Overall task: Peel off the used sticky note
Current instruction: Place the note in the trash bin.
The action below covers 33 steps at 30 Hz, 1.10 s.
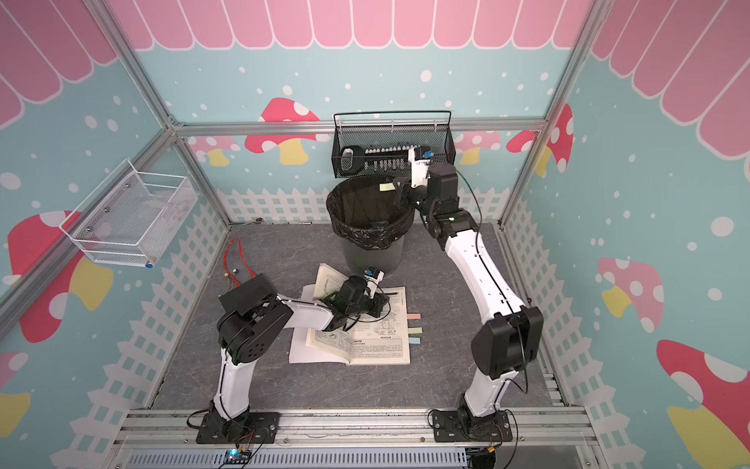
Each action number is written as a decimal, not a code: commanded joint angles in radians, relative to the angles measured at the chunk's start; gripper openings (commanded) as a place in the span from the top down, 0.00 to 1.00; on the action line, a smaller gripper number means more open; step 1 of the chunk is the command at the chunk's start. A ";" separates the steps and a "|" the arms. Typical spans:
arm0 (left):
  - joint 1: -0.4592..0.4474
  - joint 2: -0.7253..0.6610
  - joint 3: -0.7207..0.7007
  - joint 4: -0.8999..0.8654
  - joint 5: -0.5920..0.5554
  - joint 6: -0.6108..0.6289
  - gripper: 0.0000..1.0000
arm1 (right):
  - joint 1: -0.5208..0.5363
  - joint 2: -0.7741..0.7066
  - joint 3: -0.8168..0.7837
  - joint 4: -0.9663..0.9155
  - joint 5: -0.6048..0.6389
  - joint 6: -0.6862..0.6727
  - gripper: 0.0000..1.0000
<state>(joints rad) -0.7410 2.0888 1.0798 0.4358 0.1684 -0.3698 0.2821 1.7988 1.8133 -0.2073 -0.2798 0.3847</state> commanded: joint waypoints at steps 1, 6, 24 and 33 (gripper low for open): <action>0.017 -0.002 -0.037 -0.110 -0.042 0.017 1.00 | 0.008 0.038 0.045 -0.053 -0.028 -0.022 0.88; 0.017 -0.019 -0.041 -0.117 -0.052 0.028 1.00 | 0.015 0.074 0.095 -0.055 -0.041 -0.033 0.44; 0.020 -0.112 -0.084 -0.132 -0.069 0.037 1.00 | 0.122 -0.232 -0.207 -0.069 0.097 -0.082 0.42; 0.020 -0.281 -0.226 -0.147 -0.105 0.028 1.00 | 0.154 -0.510 -0.909 0.061 0.068 0.058 0.42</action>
<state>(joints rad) -0.7284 1.8561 0.8886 0.3187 0.0940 -0.3515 0.4217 1.2789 1.0275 -0.1719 -0.2077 0.3870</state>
